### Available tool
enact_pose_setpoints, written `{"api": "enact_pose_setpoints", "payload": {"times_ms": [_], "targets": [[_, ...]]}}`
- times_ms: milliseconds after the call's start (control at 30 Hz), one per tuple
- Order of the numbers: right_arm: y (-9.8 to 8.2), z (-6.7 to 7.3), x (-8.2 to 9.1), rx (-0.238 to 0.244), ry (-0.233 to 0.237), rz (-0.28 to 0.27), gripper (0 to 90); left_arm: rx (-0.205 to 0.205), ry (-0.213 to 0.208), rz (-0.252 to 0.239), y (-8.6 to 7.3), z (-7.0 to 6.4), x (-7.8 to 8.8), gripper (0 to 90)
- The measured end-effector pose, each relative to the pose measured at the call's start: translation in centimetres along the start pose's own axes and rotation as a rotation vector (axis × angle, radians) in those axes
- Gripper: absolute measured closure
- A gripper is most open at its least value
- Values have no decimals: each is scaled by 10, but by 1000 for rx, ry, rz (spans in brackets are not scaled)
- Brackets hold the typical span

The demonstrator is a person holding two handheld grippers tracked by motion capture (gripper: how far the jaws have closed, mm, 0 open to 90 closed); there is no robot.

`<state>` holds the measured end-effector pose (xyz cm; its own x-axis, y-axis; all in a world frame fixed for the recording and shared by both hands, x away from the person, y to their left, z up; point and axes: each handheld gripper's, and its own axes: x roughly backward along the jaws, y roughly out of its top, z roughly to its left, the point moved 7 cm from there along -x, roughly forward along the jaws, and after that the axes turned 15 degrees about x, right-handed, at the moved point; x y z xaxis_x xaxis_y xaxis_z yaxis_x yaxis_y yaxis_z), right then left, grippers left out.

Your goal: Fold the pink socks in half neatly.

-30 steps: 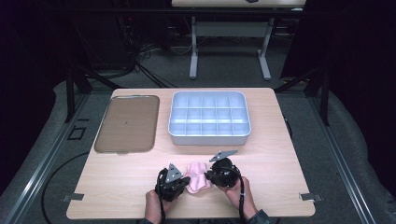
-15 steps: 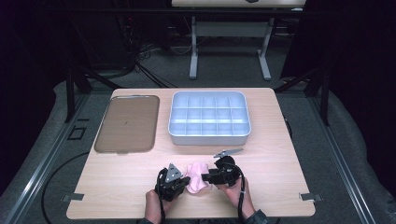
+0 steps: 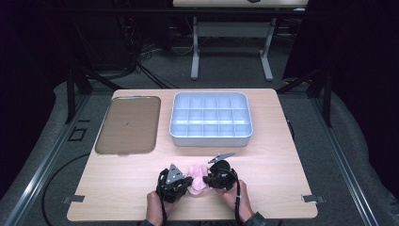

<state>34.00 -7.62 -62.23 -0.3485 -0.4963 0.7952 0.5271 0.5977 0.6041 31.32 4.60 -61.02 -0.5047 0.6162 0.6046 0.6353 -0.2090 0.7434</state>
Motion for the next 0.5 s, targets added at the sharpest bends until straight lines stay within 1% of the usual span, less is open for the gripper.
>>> {"api": "enact_pose_setpoints", "payload": {"times_ms": [33, 67, 133, 167, 233, 267, 300, 367, 433, 500], "targets": [[0, 0, 0, 0, 2, 0, 779, -4, -7, 10, 1, -3, -2, 856], [0, 0, 0, 1, 3, 0, 779, -18, -7, 23, 1, -4, -4, 856], [0, -1, 0, 8, 3, -5, 778, -25, -2, 46, -1, -4, -12, 857], [0, -1, 0, 1, 6, -9, 774, -13, -5, 54, -4, -4, -16, 858], [-1, -1, 2, -4, 20, -11, 744, -19, 3, 48, -5, -3, -18, 863], [-2, -1, 3, -17, 23, -12, 720, -1, 4, 45, -6, -4, -18, 865], [-2, -1, 5, -29, 34, -34, 717, -5, 8, 45, -6, -3, -18, 867], [-4, -3, 9, -45, 48, -47, 702, -4, 14, 47, -8, -2, -17, 873], [-8, -5, 13, -63, 68, -45, 710, 5, 8, 44, -8, -2, -18, 880], [-10, -5, 11, -77, 85, -41, 749, -6, 13, 48, -8, -1, -18, 884]]}}
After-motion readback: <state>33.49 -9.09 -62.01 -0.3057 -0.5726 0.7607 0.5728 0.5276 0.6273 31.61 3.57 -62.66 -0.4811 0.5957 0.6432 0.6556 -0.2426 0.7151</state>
